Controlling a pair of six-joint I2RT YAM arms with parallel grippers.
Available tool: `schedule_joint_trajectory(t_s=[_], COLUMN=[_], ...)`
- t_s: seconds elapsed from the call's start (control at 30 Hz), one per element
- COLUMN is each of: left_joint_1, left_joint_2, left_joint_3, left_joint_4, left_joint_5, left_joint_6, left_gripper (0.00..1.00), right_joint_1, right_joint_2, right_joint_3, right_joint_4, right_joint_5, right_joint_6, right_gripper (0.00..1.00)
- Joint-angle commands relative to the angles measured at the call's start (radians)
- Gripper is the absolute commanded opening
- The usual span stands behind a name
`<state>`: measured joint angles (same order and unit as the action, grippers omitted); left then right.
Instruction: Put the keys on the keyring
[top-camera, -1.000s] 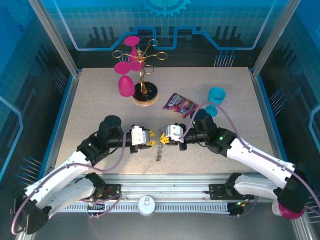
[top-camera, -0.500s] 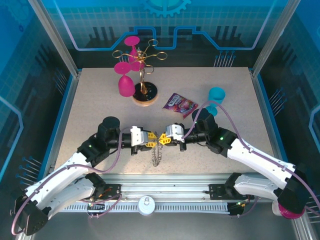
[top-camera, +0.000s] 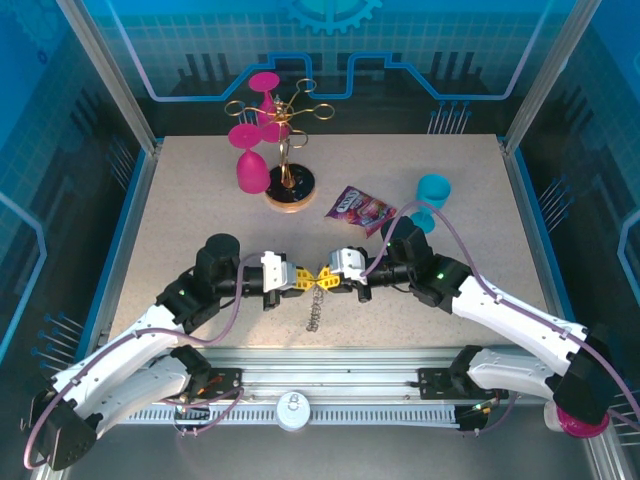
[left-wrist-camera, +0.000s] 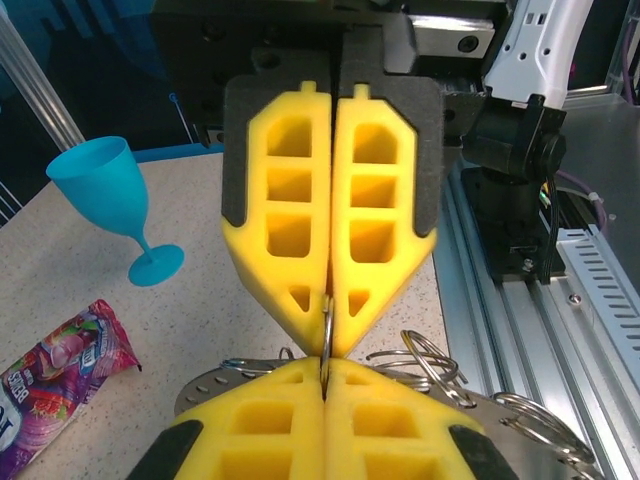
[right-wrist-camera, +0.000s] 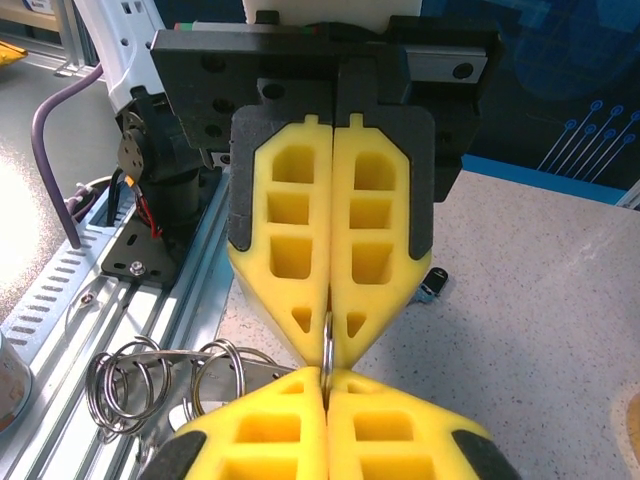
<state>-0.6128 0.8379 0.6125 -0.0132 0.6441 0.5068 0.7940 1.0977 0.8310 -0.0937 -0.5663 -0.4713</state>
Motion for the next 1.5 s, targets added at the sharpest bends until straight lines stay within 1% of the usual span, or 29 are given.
schedule_joint_trajectory(t_s=[0.0,0.07,0.17,0.23,0.5,0.8,1.03,1.1,1.17,1.2,1.37,1.47], left_joint_1=[-0.006,-0.006,-0.005,-0.007,-0.007,-0.008,-0.007,-0.008,-0.008,-0.008,-0.008,-0.008], left_joint_2=[-0.022,-0.025,-0.012,0.002,0.024,0.025,0.022,0.020,0.021,0.020,0.018,0.020], left_joint_3=[-0.007,-0.001,0.017,0.032,0.050,0.050,0.049,0.049,0.047,0.046,0.035,0.028], left_joint_4=[0.010,-0.016,-0.059,-0.085,-0.103,-0.095,-0.091,-0.090,-0.093,-0.094,-0.070,-0.056], left_joint_5=[-0.022,-0.043,-0.055,-0.058,-0.053,-0.048,-0.044,-0.042,-0.044,-0.044,-0.052,-0.050], left_joint_6=[0.047,0.075,0.106,0.119,0.126,0.126,0.120,0.119,0.119,0.120,0.107,0.098], left_gripper=[0.00,0.00,0.00,0.00,0.00,0.00,0.00,0.00,0.00,0.00,0.00,0.06], right_joint_1=[0.007,0.007,0.009,0.014,0.045,0.061,0.072,0.073,0.072,0.072,0.072,0.073], right_joint_2=[-0.030,-0.038,-0.030,-0.020,0.029,0.052,0.073,0.074,0.071,0.071,0.064,0.060], right_joint_3=[0.008,0.027,0.042,0.077,0.099,0.109,0.119,0.121,0.119,0.120,0.110,0.100], right_joint_4=[-0.027,-0.088,-0.144,-0.150,-0.136,-0.176,-0.179,-0.175,-0.171,-0.170,-0.143,-0.110], right_joint_5=[0.057,0.092,0.111,0.109,0.098,0.148,0.158,0.157,0.153,0.149,0.114,0.089], right_joint_6=[-0.036,-0.080,-0.113,-0.118,-0.115,-0.137,-0.141,-0.139,-0.137,-0.136,-0.108,-0.080], right_gripper=[0.17,0.20,0.21,0.21,0.20,0.22,0.17,0.12,0.02,0.00,0.00,0.00])
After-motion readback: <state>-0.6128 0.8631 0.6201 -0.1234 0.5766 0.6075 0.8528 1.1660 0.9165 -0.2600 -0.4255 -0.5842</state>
